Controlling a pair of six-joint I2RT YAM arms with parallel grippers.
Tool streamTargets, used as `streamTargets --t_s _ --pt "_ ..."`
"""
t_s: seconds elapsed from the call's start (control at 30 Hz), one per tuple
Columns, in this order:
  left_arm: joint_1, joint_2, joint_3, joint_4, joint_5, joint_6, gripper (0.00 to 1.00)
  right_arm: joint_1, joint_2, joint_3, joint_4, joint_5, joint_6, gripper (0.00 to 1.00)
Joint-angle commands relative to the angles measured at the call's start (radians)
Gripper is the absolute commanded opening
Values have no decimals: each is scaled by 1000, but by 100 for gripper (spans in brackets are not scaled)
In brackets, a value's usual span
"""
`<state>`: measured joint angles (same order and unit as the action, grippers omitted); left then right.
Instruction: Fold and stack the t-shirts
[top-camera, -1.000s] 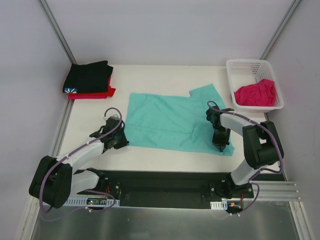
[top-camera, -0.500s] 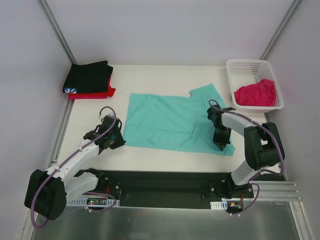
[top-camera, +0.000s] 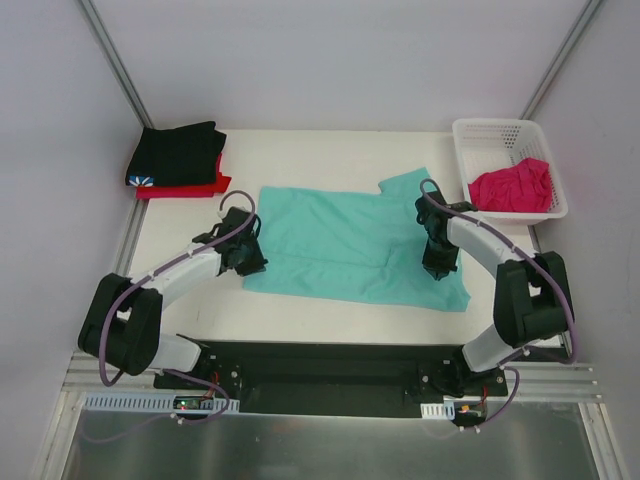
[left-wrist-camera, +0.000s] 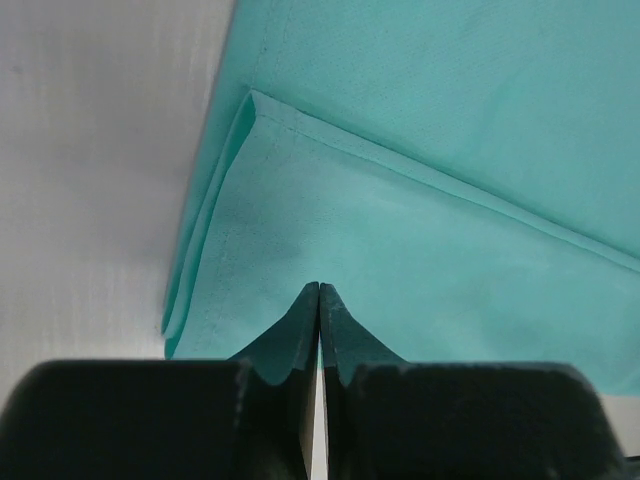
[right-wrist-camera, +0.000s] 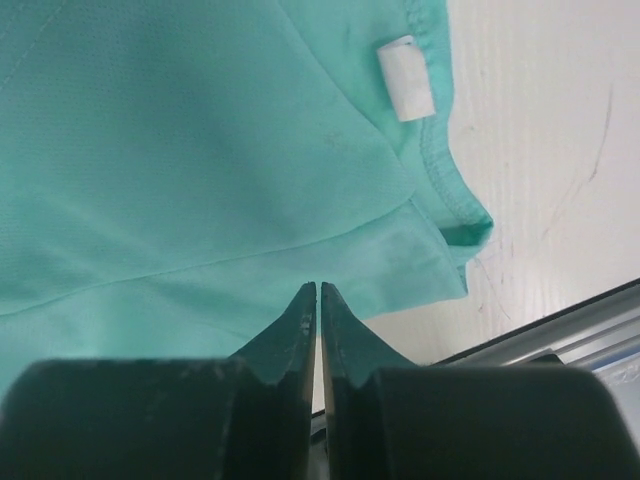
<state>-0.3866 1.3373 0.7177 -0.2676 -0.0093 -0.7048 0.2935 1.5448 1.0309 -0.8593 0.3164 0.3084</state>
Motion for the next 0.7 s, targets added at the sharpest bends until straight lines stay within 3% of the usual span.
streamTargets --t_s 0.0,0.3,0.67 --pt "-18 65 -4 96 40 1 0 6 83 9 58 -62 -15 7" --pt "-28 106 -78 137 40 -13 0 12 199 43 109 -164 -15 4" --pt "-28 -79 -239 105 22 -16 0 71 81 -123 80 -169 -2 2"
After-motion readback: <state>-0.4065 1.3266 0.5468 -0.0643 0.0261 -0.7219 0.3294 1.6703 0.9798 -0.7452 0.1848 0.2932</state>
